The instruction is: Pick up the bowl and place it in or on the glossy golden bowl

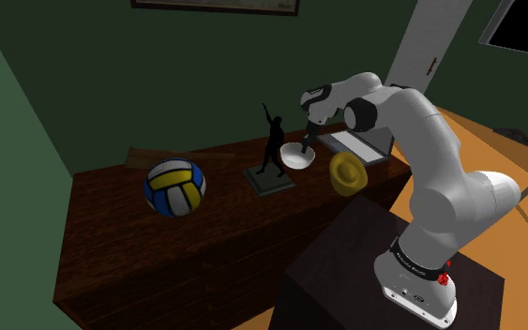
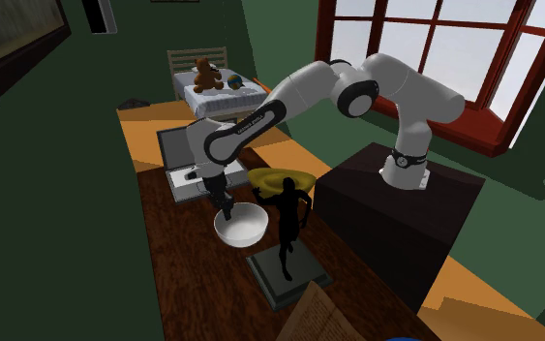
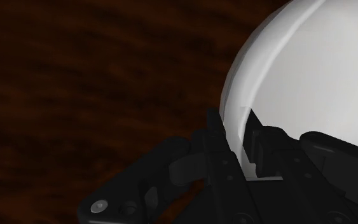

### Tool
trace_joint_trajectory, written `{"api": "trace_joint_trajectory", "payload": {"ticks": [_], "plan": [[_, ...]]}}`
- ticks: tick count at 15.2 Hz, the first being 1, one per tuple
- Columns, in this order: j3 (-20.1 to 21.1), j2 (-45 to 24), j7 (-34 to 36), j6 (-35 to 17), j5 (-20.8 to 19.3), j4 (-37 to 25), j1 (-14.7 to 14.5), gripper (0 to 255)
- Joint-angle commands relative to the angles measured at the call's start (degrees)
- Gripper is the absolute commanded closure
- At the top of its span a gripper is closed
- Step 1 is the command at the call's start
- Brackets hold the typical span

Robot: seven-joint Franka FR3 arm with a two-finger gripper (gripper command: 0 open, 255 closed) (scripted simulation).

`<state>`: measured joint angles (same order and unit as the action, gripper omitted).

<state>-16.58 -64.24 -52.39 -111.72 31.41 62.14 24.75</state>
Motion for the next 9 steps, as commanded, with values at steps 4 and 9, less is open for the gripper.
{"api": "trace_joint_trajectory", "payload": {"ticks": [4, 9], "plan": [[-0.10, 0.58, 0.05, 0.25, -0.08, 0.35, -0.09, 255], [-0.60, 3.47, 0.40, 1.80, -0.51, 1.72, -0.48, 255]]}}
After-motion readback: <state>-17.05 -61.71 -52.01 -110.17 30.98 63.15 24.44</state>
